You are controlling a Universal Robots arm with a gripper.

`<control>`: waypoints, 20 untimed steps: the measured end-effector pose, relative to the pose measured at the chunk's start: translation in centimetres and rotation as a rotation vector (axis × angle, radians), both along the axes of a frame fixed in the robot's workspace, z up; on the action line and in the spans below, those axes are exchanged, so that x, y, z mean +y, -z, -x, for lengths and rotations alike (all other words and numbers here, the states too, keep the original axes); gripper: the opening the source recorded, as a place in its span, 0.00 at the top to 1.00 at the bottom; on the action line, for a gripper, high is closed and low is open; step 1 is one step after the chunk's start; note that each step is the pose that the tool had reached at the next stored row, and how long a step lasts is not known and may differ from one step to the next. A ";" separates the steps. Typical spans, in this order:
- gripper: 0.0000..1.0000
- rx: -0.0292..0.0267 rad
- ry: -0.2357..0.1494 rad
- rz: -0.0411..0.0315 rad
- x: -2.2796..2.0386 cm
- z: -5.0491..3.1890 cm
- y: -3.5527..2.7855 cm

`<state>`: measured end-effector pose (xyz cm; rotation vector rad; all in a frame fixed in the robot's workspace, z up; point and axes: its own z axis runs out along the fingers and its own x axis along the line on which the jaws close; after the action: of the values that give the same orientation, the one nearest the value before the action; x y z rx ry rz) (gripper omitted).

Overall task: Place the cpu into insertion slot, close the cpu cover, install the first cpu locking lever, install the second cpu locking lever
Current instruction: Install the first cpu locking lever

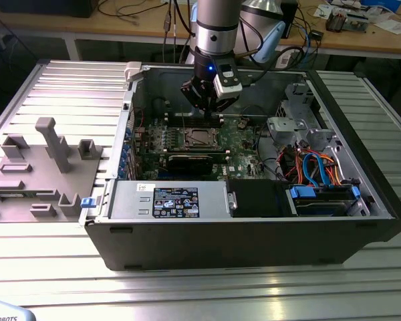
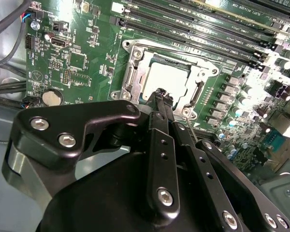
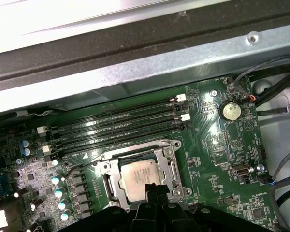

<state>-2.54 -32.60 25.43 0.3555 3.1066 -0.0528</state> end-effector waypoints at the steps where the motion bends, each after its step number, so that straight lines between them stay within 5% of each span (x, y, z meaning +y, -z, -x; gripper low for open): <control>1: 0.89 0.0000 -0.001 0.0000 0.00 0.00 0.00; 20: 0.89 0.0000 -0.030 0.0000 0.00 0.00 0.00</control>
<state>-2.54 -32.60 25.43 0.3091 3.1111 -0.0525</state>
